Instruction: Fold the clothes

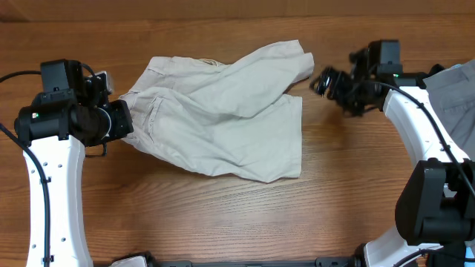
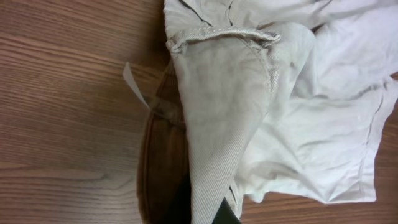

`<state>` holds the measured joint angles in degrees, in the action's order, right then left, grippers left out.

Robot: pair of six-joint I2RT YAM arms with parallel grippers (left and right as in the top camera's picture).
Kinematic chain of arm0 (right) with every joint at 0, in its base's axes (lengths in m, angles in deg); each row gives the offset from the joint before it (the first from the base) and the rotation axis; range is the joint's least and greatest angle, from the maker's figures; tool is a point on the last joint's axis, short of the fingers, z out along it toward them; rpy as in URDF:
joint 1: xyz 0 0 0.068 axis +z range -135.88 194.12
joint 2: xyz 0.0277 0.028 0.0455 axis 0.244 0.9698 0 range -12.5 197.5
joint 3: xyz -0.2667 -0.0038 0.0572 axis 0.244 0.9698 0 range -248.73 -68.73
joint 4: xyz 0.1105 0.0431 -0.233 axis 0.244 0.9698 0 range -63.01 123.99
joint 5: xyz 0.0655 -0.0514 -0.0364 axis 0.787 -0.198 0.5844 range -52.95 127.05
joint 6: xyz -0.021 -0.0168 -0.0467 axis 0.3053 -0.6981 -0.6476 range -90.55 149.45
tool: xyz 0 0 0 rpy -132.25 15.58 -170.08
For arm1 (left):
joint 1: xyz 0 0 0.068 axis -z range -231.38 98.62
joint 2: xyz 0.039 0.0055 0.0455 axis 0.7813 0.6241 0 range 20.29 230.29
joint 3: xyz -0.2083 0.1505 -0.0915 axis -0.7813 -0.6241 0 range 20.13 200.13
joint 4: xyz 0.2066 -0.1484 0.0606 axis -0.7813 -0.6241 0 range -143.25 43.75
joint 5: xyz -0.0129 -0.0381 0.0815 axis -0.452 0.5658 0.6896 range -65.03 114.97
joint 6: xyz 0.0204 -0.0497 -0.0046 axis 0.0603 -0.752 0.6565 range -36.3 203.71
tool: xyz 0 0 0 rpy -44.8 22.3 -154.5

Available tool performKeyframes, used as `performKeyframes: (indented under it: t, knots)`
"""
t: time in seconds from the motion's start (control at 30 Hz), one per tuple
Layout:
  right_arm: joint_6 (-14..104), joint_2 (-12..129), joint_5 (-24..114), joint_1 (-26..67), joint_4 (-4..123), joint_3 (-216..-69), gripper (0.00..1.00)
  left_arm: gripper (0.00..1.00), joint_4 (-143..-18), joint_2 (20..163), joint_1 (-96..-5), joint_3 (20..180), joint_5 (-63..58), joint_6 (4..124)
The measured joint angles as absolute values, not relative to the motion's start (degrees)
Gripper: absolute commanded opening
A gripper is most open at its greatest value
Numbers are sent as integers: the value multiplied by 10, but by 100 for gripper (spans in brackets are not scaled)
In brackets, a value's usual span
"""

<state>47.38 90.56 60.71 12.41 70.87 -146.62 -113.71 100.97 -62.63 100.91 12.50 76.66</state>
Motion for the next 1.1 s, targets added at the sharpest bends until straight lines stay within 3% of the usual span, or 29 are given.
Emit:
performKeyframes:
  t: [0.1, 0.33, 0.47, 0.53, 0.87, 1.03, 1.1]
  knots:
    - [470, 906, 604, 126, 789, -1453, 100, 4, -1137, 1010, -626, 1009, 125, 767]
    - [450, 906, 615, 131, 867, -1392, 89, 4, -1138, 1010, -626, 1009, 125, 767]
    - [424, 905, 650, 137, 887, -1369, 100, 4, -1141, 1010, -626, 1009, 125, 768]
    - [418, 897, 656, 152, 887, -1351, 100, 4, -1144, 1010, -626, 1009, 125, 768]
    - [539, 723, 596, 258, 803, -1216, 100, 4, -1155, 1010, -626, 1009, 125, 778]
    - [617, 719, 603, 258, 669, -1122, 87, 4, -1157, 1010, -626, 1009, 124, 779]
    - [640, 727, 616, 258, 637, -1093, 86, 4, -1158, 1010, -626, 1009, 120, 779]
